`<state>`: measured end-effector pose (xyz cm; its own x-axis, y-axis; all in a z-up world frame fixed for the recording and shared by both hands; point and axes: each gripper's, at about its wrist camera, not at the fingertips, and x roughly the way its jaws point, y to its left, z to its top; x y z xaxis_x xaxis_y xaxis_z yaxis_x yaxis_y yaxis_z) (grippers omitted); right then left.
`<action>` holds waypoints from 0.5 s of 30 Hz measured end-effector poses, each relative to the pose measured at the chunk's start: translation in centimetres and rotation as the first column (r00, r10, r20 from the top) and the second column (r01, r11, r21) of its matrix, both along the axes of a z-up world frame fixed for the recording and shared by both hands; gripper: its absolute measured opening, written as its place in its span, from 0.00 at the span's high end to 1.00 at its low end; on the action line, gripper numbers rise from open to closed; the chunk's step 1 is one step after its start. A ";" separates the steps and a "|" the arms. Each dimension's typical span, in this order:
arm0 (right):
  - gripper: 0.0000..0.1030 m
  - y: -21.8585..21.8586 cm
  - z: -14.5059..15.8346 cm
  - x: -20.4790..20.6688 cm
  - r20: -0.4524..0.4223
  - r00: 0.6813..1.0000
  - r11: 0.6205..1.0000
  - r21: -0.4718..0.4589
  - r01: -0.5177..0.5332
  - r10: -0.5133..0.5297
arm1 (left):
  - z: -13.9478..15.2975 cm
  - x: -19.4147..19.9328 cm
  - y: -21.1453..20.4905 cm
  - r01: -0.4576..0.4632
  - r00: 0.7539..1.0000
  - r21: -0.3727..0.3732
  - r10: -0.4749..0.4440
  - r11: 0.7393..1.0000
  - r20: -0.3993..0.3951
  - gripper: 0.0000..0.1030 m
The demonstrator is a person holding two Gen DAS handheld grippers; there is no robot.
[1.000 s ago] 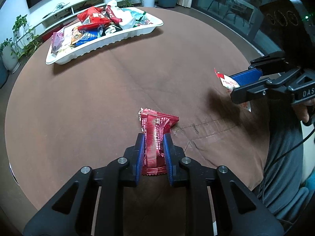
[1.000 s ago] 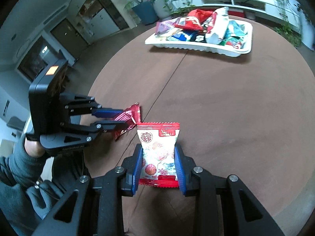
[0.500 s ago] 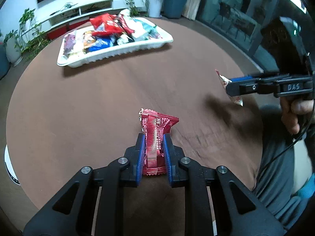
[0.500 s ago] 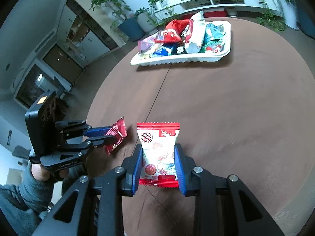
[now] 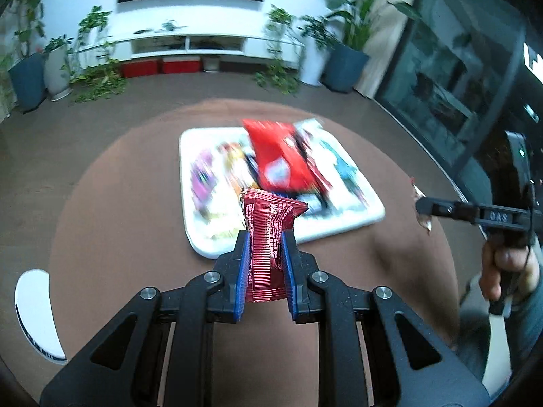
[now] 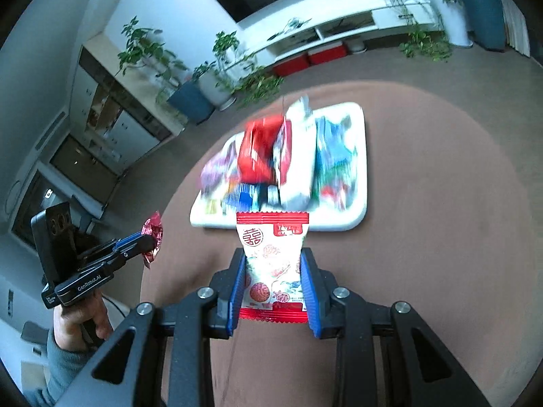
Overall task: Organize snacks
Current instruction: 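Lower the dark-red bar into the tray while the right tool releases the candy packet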
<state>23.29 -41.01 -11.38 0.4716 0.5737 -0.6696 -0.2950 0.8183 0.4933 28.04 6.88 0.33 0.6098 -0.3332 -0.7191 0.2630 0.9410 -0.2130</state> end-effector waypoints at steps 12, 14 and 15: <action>0.67 2.9 -2.8 10.1 -0.017 0.990 0.978 -0.160 0.135 -0.140 | -3.3 10.9 -1.7 -0.033 0.999 0.092 0.034 0.995 -0.009 0.83; 0.67 3.1 -3.5 10.7 -0.025 0.991 0.976 -0.173 0.129 -0.135 | -4.4 11.6 -2.1 -0.023 0.999 0.101 0.026 0.995 -0.028 0.83; 0.67 3.3 -3.9 11.1 -0.030 0.991 0.975 -0.185 0.123 -0.131 | -5.0 12.0 -2.4 -0.021 0.999 0.108 0.024 0.994 -0.032 0.82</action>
<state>34.43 -37.69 -15.32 0.5019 0.3772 -0.7783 -0.1649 0.9251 0.3420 40.09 4.48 -4.69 0.5915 -0.2395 -0.7699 0.2361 0.9645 -0.1187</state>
